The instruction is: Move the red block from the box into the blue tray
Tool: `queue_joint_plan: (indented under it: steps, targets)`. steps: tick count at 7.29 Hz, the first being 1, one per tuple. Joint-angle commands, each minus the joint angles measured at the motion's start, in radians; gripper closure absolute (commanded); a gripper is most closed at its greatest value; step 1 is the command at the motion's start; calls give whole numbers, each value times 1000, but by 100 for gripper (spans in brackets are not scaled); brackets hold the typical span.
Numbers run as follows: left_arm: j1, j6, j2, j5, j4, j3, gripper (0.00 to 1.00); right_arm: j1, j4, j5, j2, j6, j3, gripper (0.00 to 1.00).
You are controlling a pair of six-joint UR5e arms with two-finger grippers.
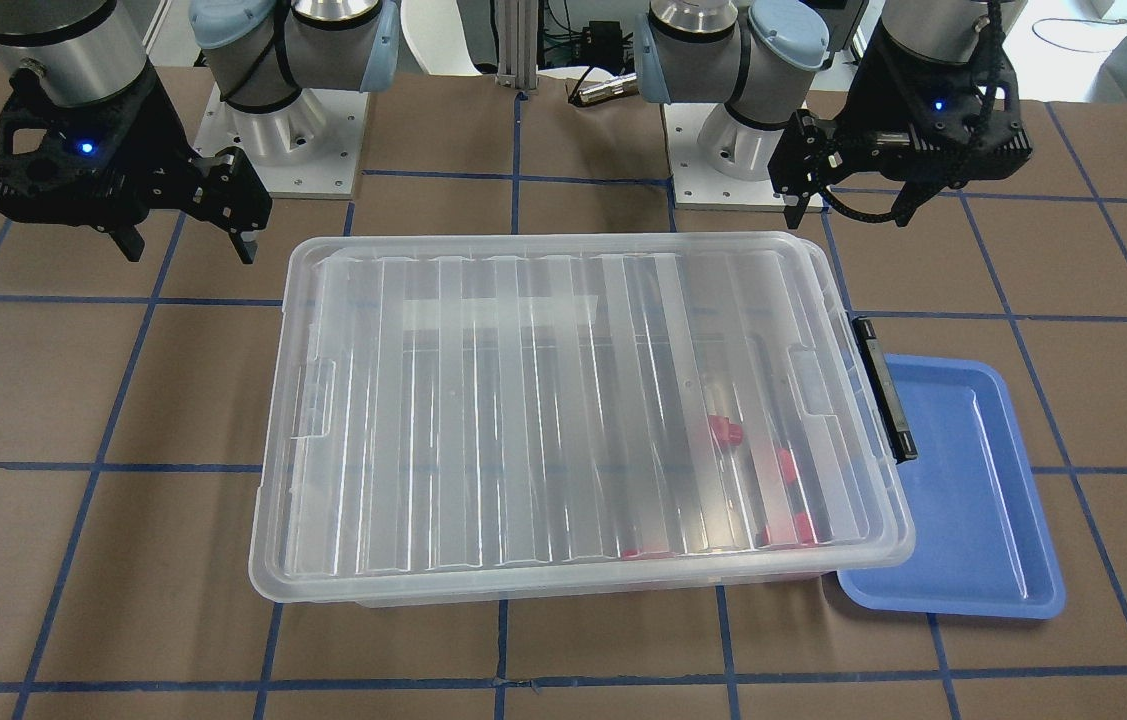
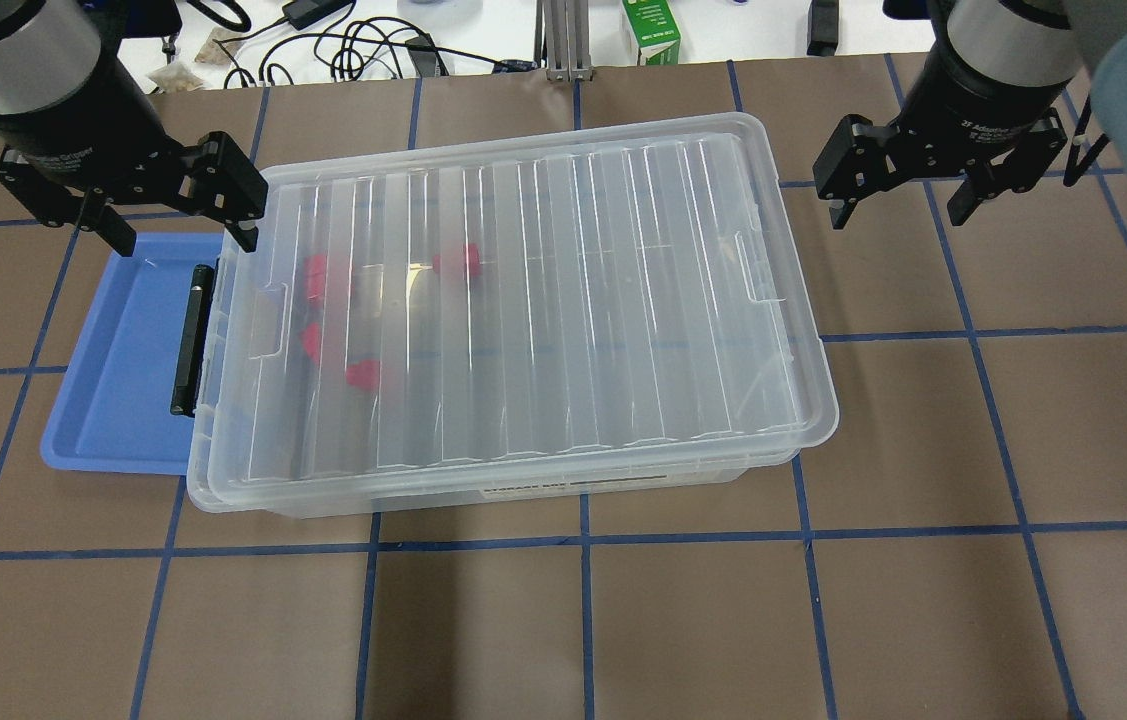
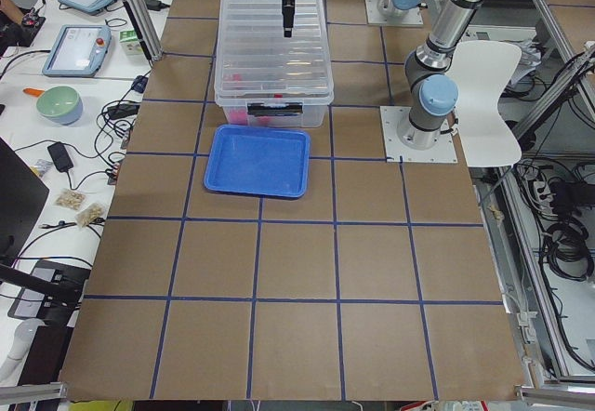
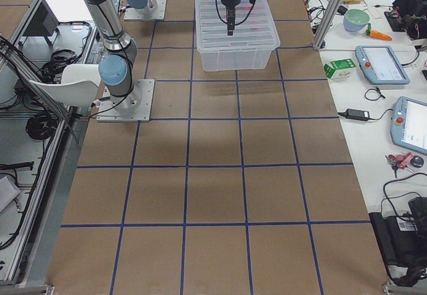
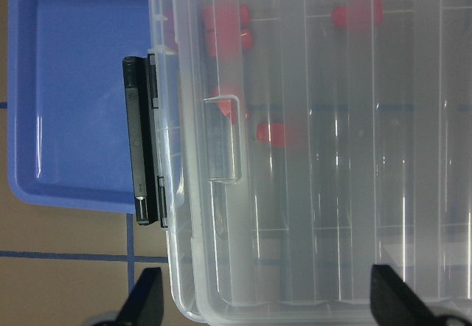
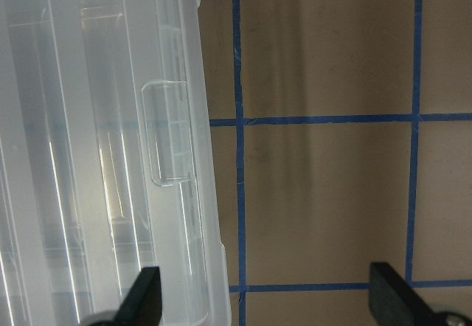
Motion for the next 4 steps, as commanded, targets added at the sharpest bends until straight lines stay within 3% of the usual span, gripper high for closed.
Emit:
queue_joint_plan:
  steps: [1, 4]
  targets:
    - [0, 0, 2, 1, 0, -2, 0, 0, 1, -1, 0, 2, 3, 0]
    - [0, 0, 3, 1, 0, -2, 0, 0, 1, 4, 0, -14, 5, 0]
